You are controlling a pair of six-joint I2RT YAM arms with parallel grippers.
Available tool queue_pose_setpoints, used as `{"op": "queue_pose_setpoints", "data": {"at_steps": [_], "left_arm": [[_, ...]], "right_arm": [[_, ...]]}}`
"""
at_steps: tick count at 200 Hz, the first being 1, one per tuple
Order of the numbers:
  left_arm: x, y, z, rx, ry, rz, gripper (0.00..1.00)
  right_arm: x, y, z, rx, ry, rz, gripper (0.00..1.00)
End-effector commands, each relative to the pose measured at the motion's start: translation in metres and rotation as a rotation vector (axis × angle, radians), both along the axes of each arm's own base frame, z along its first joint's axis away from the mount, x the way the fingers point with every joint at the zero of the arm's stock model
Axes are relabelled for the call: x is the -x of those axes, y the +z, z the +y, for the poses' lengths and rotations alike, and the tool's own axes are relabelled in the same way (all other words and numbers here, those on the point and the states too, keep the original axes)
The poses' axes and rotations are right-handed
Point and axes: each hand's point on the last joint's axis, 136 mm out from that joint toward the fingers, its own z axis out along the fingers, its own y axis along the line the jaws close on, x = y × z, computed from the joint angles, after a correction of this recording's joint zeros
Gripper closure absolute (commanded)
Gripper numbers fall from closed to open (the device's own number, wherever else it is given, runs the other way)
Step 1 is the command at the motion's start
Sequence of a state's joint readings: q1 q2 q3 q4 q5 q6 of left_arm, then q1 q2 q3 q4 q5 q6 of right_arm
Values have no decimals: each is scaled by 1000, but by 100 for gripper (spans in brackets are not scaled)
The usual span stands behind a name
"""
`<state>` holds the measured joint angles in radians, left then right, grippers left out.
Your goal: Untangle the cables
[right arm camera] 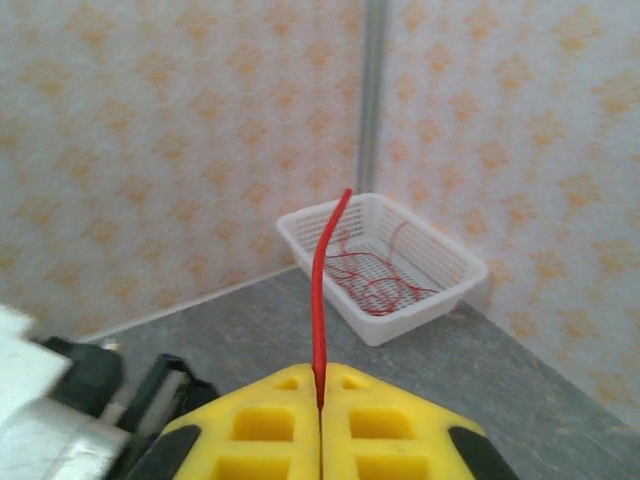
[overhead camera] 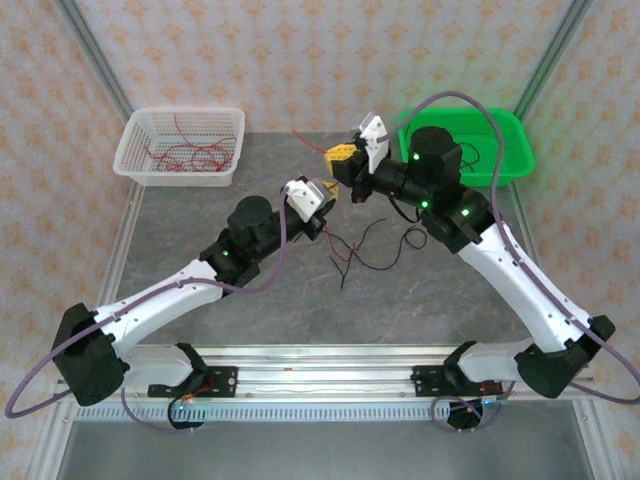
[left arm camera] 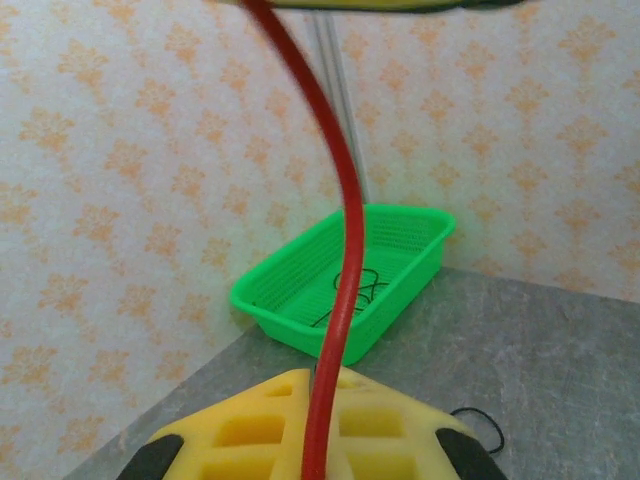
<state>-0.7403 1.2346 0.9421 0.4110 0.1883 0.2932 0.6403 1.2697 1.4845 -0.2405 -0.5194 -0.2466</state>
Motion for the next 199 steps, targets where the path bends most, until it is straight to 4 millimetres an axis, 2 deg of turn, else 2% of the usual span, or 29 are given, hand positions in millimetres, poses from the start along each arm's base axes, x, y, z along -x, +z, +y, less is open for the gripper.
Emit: {"op": "queue_pose_setpoints", "data": {"at_steps": [1,6,8,17,26,38,60,89,109,143,167,199], "left_arm": [[2,50,19,140,89,-34,100],[1,51,20,150,99,-22,100],[1,51,22,155,105,-19,100],[-1,50,25,173,125,2,100],[-3,50,28,189,144,19,100],[-5,50,31,208,166,41,100],[-9,54,35,233,198,70,100],[-9,61,37,269,214,78,100],[-10,63,38,282,228,84,100],[-10,62,39,292,246,88,100],[-11,62,39,293,251,89,100],[-12,62,37,292,251,89,100]], "right_arm": [[-22,12,-46,-224,-313,149,73],[-28,1,-53,-248,-372,191,67],[-23,6,-60,-277,-389,191,65],[-20,-6,-77,-341,-459,238,54],[-13,-18,-90,-403,-499,272,48],[-3,-39,-100,-467,-512,327,41],[9,-85,-105,-498,-515,441,35],[16,-150,-90,-447,-480,598,31],[21,-184,-77,-449,-442,673,31],[26,-218,-54,-443,-383,764,35],[29,-233,-40,-398,-370,793,36],[30,-258,-33,-326,-404,825,37]]}}
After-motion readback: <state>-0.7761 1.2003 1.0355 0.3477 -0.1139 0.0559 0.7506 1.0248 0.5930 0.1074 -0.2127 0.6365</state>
